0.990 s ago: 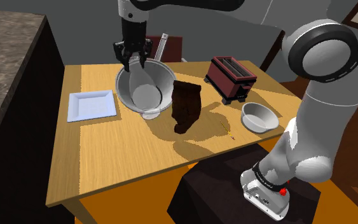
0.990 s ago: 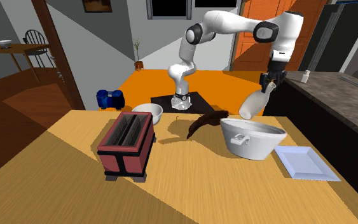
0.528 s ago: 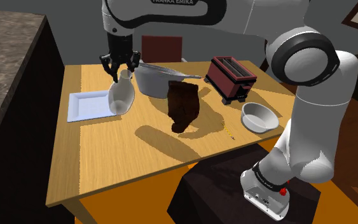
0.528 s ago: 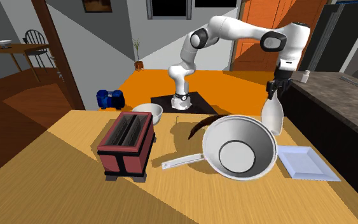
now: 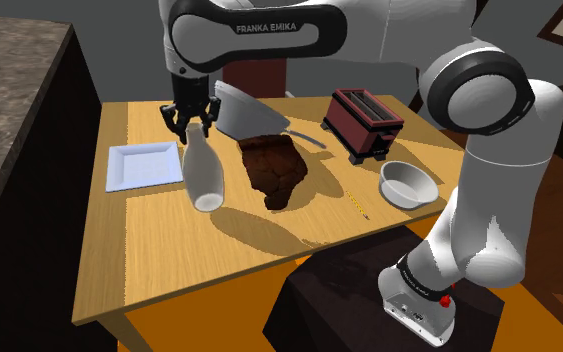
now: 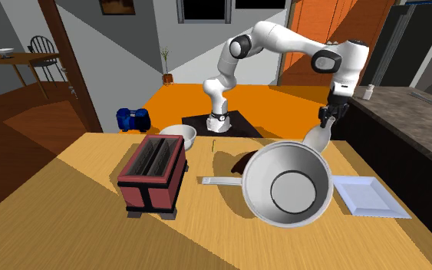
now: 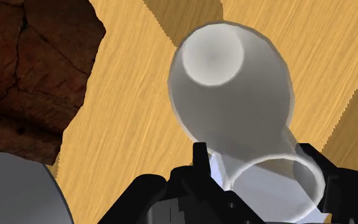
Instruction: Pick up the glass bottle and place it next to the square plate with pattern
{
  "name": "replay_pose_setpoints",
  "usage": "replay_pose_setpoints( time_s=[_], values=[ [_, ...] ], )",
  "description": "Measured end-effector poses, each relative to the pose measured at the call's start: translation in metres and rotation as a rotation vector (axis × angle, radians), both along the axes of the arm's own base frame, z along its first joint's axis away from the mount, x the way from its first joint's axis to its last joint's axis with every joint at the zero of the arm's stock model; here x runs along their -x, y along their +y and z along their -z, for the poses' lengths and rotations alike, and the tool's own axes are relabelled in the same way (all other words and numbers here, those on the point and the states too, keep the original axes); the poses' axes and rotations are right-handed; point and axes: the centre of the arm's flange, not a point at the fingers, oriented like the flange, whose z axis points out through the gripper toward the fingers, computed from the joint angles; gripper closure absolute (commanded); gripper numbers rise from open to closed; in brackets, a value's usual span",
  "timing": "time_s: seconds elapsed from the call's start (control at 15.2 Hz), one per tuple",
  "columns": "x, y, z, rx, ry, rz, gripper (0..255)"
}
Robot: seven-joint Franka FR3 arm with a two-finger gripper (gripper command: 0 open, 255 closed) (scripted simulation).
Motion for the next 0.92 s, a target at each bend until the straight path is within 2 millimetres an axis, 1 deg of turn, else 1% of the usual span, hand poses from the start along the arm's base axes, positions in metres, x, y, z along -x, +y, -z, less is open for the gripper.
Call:
replay_pose_setpoints(
  time_s=[0.2,0.59,0.66,0.92],
  values=[
    [0.0,0.0,0.017,0.0,0.0,0.0,255],
    [0.0,0.0,0.019,0.0,0.0,0.0,255],
    [0.0,0.0,0.019,0.0,0.0,0.0,0],
    [0.0,0.0,0.019,-0.001,-0.001,0.0,0]
  ],
)
